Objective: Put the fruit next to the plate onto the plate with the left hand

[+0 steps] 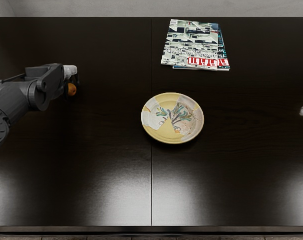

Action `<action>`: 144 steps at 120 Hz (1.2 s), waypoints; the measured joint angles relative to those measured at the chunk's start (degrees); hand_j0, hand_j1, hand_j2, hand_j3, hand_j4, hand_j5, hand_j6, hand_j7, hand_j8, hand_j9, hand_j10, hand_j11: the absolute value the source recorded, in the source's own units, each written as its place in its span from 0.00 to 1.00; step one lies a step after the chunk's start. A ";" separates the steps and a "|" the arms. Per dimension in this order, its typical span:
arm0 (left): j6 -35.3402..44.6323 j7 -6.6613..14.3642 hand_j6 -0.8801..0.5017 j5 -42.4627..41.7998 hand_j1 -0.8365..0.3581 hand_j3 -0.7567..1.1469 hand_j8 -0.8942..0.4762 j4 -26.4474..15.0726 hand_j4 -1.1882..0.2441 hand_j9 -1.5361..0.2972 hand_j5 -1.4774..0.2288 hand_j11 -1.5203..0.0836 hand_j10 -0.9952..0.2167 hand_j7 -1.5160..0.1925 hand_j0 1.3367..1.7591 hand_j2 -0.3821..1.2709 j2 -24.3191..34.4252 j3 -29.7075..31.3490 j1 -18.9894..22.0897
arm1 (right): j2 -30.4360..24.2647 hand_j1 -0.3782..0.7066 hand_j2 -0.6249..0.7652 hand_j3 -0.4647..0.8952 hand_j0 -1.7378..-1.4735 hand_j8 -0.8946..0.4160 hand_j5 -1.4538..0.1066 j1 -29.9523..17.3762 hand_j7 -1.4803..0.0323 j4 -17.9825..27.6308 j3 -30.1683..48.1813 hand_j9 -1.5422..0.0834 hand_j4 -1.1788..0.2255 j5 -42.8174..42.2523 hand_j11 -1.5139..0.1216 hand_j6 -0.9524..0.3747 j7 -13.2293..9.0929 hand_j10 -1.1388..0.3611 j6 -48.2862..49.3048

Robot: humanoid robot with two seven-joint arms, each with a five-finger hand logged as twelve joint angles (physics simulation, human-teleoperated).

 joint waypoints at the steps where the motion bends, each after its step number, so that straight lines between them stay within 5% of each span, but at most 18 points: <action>1: 0.01 0.00 0.27 0.00 0.48 0.40 0.29 0.00 0.47 0.48 0.48 0.54 0.40 0.50 0.76 0.30 0.00 0.00 0.02 | 0.00 0.03 0.45 0.34 0.30 0.68 0.93 0.00 0.98 0.00 0.00 0.95 0.84 0.00 0.93 0.72 0.00 0.76 0.00; 114: -0.19 0.17 0.26 -0.11 0.48 0.39 0.31 -0.10 0.29 0.32 0.35 0.33 0.43 0.35 0.75 0.38 0.00 0.14 0.76 | 0.00 0.03 0.45 0.34 0.30 0.68 0.93 0.00 0.98 0.00 0.00 0.95 0.84 0.00 0.93 0.72 0.00 0.76 0.00; 144: -3.08 0.11 0.32 -1.64 0.44 0.38 0.35 -0.25 0.31 0.29 0.28 0.31 0.43 0.31 0.75 0.41 0.00 0.03 -1.51 | 0.00 0.03 0.45 0.34 0.30 0.68 0.93 0.00 0.98 -0.01 0.00 0.95 0.84 0.01 0.93 0.72 0.00 0.76 0.00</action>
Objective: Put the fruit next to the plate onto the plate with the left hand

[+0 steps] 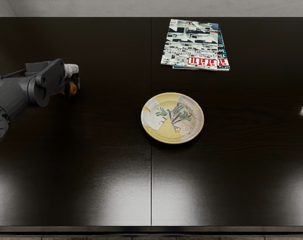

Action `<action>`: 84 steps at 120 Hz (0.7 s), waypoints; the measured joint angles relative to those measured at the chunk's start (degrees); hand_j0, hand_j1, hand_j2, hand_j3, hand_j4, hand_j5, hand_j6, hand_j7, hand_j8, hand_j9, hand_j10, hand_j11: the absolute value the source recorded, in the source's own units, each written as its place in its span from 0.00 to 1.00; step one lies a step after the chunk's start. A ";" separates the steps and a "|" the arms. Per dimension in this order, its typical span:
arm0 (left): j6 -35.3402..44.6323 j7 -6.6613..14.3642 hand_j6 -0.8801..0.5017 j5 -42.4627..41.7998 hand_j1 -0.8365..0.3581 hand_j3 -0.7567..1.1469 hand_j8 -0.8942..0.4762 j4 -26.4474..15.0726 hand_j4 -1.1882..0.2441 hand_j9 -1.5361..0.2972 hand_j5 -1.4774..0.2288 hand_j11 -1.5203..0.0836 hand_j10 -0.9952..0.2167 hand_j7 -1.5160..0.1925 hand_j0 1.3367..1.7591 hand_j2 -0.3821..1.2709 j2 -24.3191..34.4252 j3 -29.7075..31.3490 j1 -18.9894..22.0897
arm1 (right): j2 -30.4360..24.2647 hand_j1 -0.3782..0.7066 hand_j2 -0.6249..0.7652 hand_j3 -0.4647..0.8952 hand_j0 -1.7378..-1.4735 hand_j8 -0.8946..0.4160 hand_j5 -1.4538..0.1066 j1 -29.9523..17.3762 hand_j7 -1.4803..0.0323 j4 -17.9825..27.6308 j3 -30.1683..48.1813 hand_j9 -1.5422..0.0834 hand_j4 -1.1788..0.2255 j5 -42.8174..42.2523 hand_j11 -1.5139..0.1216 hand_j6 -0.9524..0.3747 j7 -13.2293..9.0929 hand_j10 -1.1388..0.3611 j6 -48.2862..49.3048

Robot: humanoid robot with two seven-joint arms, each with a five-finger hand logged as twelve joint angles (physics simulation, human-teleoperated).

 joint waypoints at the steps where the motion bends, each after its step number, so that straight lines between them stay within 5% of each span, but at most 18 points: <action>1: -0.18 0.00 0.32 -0.06 0.44 0.39 0.35 -0.01 0.31 0.29 0.28 0.31 0.43 0.31 0.75 0.41 0.00 -0.02 -0.09 | 0.00 0.03 0.45 0.34 0.30 0.68 0.93 0.00 0.98 0.00 0.00 0.95 0.84 0.00 0.93 0.72 0.00 0.76 0.00; 84: -17.47 0.33 0.37 -7.54 0.37 0.40 0.37 -4.17 0.33 0.29 0.25 0.32 0.34 0.30 0.76 0.47 0.00 -0.44 -10.03 | 0.00 0.03 0.45 0.34 0.30 0.68 0.93 0.00 0.98 0.01 0.00 0.95 0.84 -0.01 0.93 0.72 0.00 0.76 0.00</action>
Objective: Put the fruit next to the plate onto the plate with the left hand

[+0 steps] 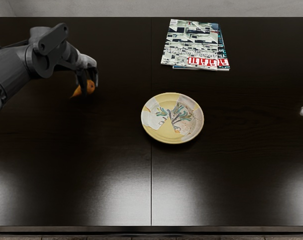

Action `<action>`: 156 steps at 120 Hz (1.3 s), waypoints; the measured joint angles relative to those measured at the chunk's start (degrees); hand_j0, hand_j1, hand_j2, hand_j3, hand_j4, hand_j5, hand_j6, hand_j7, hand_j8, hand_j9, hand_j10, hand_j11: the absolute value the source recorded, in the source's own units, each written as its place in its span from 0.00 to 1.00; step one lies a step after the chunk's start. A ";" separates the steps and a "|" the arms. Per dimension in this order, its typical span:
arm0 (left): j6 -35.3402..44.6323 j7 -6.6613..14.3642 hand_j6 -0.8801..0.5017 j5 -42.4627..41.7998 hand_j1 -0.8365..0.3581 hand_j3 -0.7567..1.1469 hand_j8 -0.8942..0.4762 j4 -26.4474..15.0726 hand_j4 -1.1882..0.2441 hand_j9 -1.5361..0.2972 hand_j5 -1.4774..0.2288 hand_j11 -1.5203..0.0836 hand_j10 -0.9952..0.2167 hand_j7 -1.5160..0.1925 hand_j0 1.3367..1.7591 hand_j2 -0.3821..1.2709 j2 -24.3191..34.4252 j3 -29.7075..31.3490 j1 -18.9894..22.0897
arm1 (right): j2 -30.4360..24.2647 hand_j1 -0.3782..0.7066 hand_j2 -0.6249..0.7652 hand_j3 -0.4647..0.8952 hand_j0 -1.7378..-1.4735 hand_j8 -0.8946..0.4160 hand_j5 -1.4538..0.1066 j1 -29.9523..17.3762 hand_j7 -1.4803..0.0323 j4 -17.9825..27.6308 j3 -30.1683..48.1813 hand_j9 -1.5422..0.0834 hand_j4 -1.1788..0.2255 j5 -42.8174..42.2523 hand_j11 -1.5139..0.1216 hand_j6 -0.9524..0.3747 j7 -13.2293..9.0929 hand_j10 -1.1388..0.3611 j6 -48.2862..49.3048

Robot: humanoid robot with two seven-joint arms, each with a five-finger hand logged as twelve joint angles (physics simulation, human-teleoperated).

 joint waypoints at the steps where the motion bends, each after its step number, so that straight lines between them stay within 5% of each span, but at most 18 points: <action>1: -0.07 0.00 0.37 -0.10 0.37 0.40 0.38 -0.05 0.33 0.29 0.25 0.32 0.34 0.30 0.76 0.48 0.00 0.01 -0.20 | 0.00 0.03 0.45 0.34 0.30 0.68 0.93 0.00 0.98 0.00 0.00 0.95 0.84 0.00 0.93 0.72 0.00 0.76 0.00; 37: -0.58 0.63 0.36 -3.93 0.39 0.40 0.37 -1.80 0.33 0.29 0.26 0.32 0.29 0.30 0.75 0.46 0.00 -0.02 -5.47 | 0.00 0.03 0.45 0.34 0.30 0.68 0.93 0.01 0.98 0.00 0.00 0.95 0.84 0.01 0.93 0.72 0.00 0.76 0.00; 71: -0.64 3.51 0.37 -8.04 0.37 0.40 0.37 -10.93 0.33 0.29 0.26 0.32 0.24 0.30 0.76 0.48 0.00 -0.08 -10.06 | 0.00 0.03 0.45 0.34 0.30 0.68 0.93 0.00 0.98 -0.01 0.00 0.95 0.84 0.02 0.93 0.72 0.01 0.76 0.00; 120: -0.69 5.07 0.38 -13.13 0.35 0.40 0.38 -23.76 0.33 0.30 0.25 0.33 0.21 0.30 0.76 0.50 0.00 -1.10 -15.53 | 0.00 0.03 0.45 0.34 0.30 0.68 0.93 0.00 0.98 0.00 0.00 0.95 0.84 0.00 0.93 0.72 0.00 0.76 0.00; 140: -0.68 6.35 0.37 -13.44 0.32 0.40 0.37 -27.08 0.33 0.30 0.26 0.34 0.20 0.30 0.76 0.57 0.00 -4.09 -16.34 | 0.00 0.03 0.45 0.34 0.30 0.68 0.93 0.00 0.98 0.00 0.00 0.95 0.84 -0.01 0.93 0.72 0.00 0.76 0.00; 156: -0.62 7.74 0.33 -13.40 0.36 0.40 0.33 -28.58 0.32 0.30 0.26 0.33 0.20 0.30 0.76 0.53 0.00 -6.80 -16.70 | 0.00 0.03 0.45 0.34 0.30 0.68 0.93 0.00 0.98 0.00 0.00 0.95 0.84 0.00 0.93 0.72 0.00 0.76 0.00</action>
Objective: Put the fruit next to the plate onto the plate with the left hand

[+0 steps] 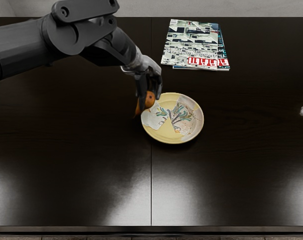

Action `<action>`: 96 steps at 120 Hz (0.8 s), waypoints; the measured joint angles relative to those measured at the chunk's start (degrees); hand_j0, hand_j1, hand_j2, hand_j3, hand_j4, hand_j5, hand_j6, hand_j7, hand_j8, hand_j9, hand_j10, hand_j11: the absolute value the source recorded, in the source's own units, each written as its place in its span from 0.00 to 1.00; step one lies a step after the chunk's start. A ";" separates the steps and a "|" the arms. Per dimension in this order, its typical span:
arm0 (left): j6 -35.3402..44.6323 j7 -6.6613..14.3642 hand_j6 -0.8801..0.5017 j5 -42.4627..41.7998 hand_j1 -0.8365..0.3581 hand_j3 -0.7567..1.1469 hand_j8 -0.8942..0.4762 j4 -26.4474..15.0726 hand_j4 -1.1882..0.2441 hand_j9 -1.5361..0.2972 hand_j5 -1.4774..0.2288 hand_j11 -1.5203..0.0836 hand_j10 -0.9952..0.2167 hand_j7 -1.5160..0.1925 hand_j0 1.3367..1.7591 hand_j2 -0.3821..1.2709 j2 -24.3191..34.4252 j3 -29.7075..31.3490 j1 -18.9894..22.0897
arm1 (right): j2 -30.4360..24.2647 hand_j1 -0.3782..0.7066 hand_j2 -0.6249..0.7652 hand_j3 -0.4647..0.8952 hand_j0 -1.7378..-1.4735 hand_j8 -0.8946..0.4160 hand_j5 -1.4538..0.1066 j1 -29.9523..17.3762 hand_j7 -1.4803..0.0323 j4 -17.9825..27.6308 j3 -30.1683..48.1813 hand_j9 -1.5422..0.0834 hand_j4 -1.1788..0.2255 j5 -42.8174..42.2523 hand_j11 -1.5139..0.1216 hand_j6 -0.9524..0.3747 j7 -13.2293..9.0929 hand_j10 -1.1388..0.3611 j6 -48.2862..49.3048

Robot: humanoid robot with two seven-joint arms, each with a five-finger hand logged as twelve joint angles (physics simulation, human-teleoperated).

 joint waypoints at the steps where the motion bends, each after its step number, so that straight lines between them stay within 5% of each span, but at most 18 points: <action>1: 0.00 0.05 0.33 0.00 0.37 0.40 0.33 -0.06 0.32 0.30 0.26 0.33 0.20 0.30 0.76 0.53 0.00 -0.18 0.00 | 0.00 0.03 0.45 0.34 0.30 0.68 0.93 0.00 0.98 0.00 0.00 0.95 0.84 -0.01 0.93 0.72 0.00 0.76 0.00; 57: 0.04 0.34 0.28 0.36 0.42 0.40 0.28 -0.72 0.34 0.32 0.30 0.36 0.23 0.32 0.76 0.49 0.00 -10.38 2.33 | 0.00 0.03 0.45 0.34 0.30 0.68 0.93 0.00 0.98 0.00 0.00 0.95 0.84 -0.01 0.93 0.72 0.00 0.76 0.00; 96: 0.90 -0.01 0.32 0.29 0.55 0.40 0.33 -0.69 0.49 0.49 0.49 0.55 0.42 0.51 0.76 0.34 0.00 -11.92 3.16 | 0.00 0.03 0.45 0.34 0.30 0.68 0.93 0.00 0.98 -0.01 0.00 0.95 0.84 -0.01 0.93 0.72 0.00 0.76 0.00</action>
